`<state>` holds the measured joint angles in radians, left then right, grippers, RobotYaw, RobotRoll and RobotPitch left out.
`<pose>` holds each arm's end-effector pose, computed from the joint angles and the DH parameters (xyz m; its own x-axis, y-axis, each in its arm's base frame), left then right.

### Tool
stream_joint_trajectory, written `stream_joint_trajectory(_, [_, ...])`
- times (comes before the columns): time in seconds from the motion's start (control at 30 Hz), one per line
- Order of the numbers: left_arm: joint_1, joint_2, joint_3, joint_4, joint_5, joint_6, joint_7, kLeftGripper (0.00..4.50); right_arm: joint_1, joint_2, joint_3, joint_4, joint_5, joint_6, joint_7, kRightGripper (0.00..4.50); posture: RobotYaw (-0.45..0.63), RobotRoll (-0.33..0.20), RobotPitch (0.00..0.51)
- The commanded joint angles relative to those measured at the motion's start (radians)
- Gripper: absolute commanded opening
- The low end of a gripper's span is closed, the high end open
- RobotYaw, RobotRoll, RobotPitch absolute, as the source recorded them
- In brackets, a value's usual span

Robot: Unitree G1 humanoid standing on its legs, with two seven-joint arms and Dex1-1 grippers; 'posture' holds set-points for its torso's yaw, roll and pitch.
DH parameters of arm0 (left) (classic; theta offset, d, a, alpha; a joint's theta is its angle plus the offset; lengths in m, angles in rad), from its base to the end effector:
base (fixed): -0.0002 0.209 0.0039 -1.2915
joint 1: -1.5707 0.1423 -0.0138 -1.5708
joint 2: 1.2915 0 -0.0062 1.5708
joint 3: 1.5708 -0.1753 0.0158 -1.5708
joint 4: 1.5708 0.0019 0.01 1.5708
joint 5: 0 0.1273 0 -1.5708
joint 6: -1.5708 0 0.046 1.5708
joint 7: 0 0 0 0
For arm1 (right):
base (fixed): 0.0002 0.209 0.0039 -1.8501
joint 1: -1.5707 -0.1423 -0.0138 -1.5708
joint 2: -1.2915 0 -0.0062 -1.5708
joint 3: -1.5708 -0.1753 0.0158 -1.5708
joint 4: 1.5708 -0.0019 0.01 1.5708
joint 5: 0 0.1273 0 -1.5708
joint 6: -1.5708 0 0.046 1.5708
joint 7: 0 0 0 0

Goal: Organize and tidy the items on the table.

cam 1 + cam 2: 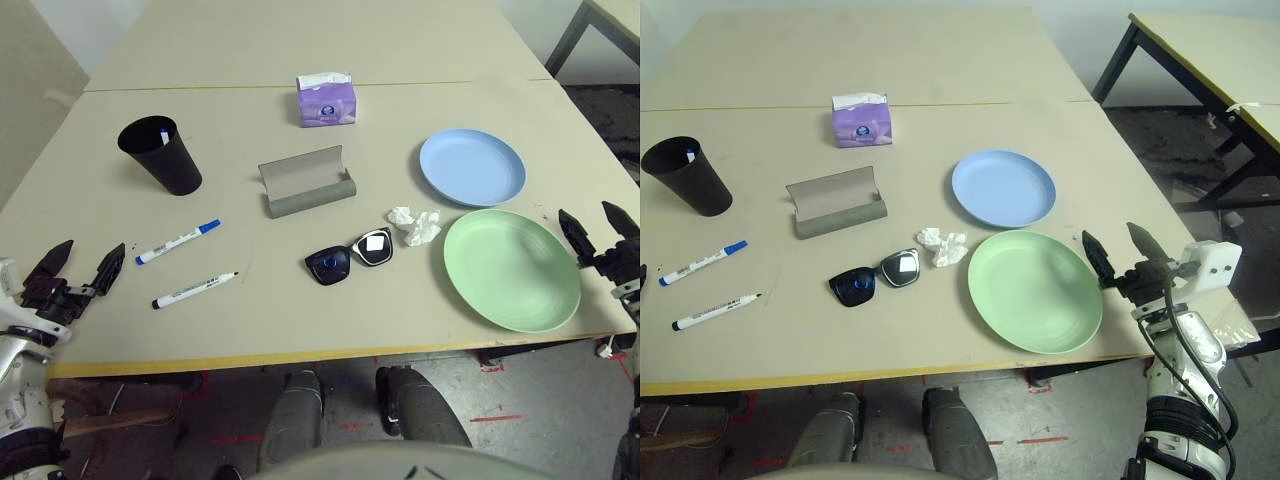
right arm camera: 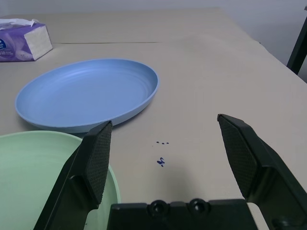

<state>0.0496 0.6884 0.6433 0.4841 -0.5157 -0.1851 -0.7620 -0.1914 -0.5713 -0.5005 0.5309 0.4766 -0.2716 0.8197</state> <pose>0.1238 0.3922 0.1006 0.9980 0.0265 0.0576 -0.0336 0.9914 0.1262 0.1871 -0.3504 0.0945 0.9599 0.1907 0.2054 -0.1738 0.9799 -0.0977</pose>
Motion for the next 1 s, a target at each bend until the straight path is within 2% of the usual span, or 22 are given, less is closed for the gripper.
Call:
stream_joint_trajectory(0.03, [0.002,-0.001,-0.001,-0.004,0.003,0.005,-0.004,4.50,0.007,-0.010,-0.010,0.004,0.012,0.012,0.002,4.45,-0.05,0.000,0.192])
stream_joint_trajectory(0.33, [-0.020,-0.024,-0.015,-0.004,0.011,0.001,0.001,4.50,-0.057,-0.050,-0.012,0.089,0.003,-0.002,0.020,4.45,-0.08,0.000,0.181])
stream_joint_trajectory(0.8, [-0.023,-0.012,-0.007,0.012,0.010,0.001,-0.011,4.50,-0.062,-0.065,-0.019,0.104,0.020,-0.024,0.061,4.45,-0.09,0.000,0.178])
stream_joint_trajectory(1.0, [-0.033,0.023,-0.033,-0.017,-0.028,0.013,-0.174,4.50,-0.064,-0.066,-0.015,0.108,0.023,-0.026,0.062,4.45,-0.09,0.000,0.175])
